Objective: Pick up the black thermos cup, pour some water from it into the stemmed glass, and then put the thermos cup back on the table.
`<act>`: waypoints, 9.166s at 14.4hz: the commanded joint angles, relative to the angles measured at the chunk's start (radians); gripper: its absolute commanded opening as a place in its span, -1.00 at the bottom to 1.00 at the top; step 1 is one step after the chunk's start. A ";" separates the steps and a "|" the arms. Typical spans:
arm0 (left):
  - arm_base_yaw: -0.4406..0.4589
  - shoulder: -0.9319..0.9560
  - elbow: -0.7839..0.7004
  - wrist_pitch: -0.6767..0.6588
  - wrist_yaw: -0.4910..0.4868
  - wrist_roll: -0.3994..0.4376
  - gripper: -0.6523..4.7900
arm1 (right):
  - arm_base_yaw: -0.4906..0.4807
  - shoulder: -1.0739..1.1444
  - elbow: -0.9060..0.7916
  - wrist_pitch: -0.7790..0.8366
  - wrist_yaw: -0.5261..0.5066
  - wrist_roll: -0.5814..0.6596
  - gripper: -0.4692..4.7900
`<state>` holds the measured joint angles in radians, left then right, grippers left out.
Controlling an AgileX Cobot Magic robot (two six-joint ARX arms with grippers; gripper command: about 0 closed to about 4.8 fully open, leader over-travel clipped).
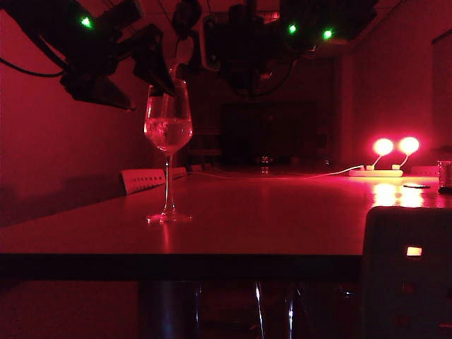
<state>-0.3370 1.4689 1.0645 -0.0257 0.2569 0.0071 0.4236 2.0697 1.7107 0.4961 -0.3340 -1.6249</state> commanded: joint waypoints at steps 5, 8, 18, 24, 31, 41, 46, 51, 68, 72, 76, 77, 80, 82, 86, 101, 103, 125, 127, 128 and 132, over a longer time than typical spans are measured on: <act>-0.001 -0.006 0.006 0.013 -0.002 0.000 1.00 | 0.001 -0.023 0.015 0.056 0.002 0.024 -0.22; -0.001 -0.018 0.006 0.012 -0.003 0.000 1.00 | 0.001 -0.023 0.015 0.062 0.002 0.157 -0.23; -0.001 -0.059 0.006 0.004 -0.003 -0.008 1.00 | 0.001 -0.023 0.015 0.062 0.208 0.890 -0.23; -0.001 -0.108 0.006 -0.003 -0.003 -0.008 1.00 | 0.003 -0.023 0.015 0.058 0.335 1.321 -0.23; -0.001 -0.158 0.006 -0.034 -0.003 -0.007 1.00 | 0.004 -0.023 0.014 0.033 0.324 1.369 -0.23; -0.001 -0.283 0.005 -0.105 -0.040 0.047 1.00 | -0.037 -0.199 -0.014 -0.209 0.316 1.661 -0.23; -0.001 -0.320 0.005 -0.127 -0.032 0.045 1.00 | -0.092 -0.424 -0.427 0.011 0.317 1.676 -0.23; -0.001 -0.315 0.003 -0.137 -0.031 0.046 1.00 | -0.128 -0.276 -0.724 0.434 0.360 1.677 -0.23; -0.001 -0.299 -0.002 -0.257 -0.005 0.046 1.00 | -0.259 0.016 -0.515 0.468 0.245 1.520 -0.23; -0.001 -0.299 -0.002 -0.258 -0.005 0.045 1.00 | -0.259 0.034 -0.519 0.475 0.246 1.557 -0.04; -0.001 -0.299 -0.002 -0.258 -0.005 0.045 1.00 | -0.261 0.034 -0.519 0.481 0.257 1.572 0.21; -0.001 -0.299 -0.002 -0.258 -0.005 0.045 1.00 | -0.261 0.034 -0.519 0.481 0.257 1.572 0.21; -0.001 -0.299 -0.002 -0.258 -0.006 0.045 1.00 | -0.259 0.031 -0.520 0.493 0.298 1.573 1.00; -0.001 -0.306 -0.002 -0.258 -0.006 0.046 1.00 | -0.259 0.026 -0.524 0.498 0.313 1.573 1.00; -0.001 -0.362 -0.001 -0.272 -0.009 0.046 1.00 | -0.256 -0.083 -0.622 0.420 0.313 1.602 1.00; -0.001 -1.189 0.000 -0.703 -0.171 0.041 1.00 | -0.208 -1.357 -0.907 -0.463 0.122 1.658 1.00; -0.001 -1.242 -0.002 -0.750 -0.168 0.041 1.00 | -0.208 -1.477 -0.908 -0.581 0.122 1.659 1.00; -0.001 -1.265 -0.885 -0.208 -0.055 -0.250 -0.78 | -0.209 -2.005 -1.587 -0.640 0.154 1.945 -0.84; -0.001 -1.265 -0.933 -0.108 -0.104 -0.242 -0.78 | -0.209 -2.006 -1.639 -0.612 0.213 1.935 -0.84; -0.001 -1.265 -0.964 -0.037 -0.126 -0.217 -0.78 | -0.209 -2.007 -1.666 -0.575 0.245 1.934 -0.84; -0.001 -1.265 -1.058 0.020 -0.136 -0.177 -0.78 | -0.210 -2.007 -1.701 -0.540 0.286 1.786 -0.84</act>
<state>-0.3370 0.2050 0.0074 -0.0208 0.1196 -0.1772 0.2150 0.0643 0.0078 -0.0711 -0.0601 0.1902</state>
